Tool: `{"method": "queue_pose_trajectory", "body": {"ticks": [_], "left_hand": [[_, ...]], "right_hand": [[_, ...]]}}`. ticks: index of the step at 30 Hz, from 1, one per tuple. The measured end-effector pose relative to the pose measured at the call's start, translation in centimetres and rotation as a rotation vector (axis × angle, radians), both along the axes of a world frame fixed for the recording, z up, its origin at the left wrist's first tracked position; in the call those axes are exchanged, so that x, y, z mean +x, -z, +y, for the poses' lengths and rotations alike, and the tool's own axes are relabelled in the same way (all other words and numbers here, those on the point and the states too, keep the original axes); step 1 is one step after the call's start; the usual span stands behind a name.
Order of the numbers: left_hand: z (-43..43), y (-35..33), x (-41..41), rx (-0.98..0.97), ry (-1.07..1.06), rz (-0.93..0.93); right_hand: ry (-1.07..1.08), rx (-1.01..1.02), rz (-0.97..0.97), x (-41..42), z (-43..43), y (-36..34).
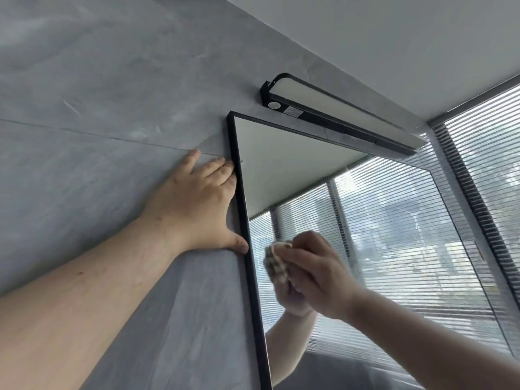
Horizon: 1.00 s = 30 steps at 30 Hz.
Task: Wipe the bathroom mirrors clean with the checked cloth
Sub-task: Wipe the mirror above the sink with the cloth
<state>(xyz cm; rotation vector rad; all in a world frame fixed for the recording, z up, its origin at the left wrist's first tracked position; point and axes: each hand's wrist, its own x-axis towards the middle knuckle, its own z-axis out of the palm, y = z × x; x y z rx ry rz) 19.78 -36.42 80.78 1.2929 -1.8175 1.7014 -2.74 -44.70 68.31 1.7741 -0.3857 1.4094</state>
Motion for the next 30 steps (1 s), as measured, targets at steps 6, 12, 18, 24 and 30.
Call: {"method": "queue_pose_trajectory", "body": {"ticks": [6, 12, 18, 24, 30], "left_hand": [[0.1, 0.1, 0.0, 0.011, 0.001, 0.009], [0.1, 0.1, 0.1, 0.0, 0.019, 0.008], [-0.2, 0.0, 0.1, -0.011, 0.049, 0.02], [-0.4, -0.1, 0.1, -0.014, 0.058, 0.029], [-0.5, -0.2, 0.1, -0.038, 0.078, 0.01]], "right_hand": [[0.004, 0.155, -0.394, 0.7, 0.3, -10.3], [-0.037, 0.117, -0.42, 2.8, 1.2, -11.2], [-0.066, -0.087, 0.037, 4.1, 1.9, -0.9], [-0.071, 0.058, -0.468, -0.6, -1.6, -5.3], [0.04, 0.322, -1.136, -10.3, -6.4, -4.8]]}}
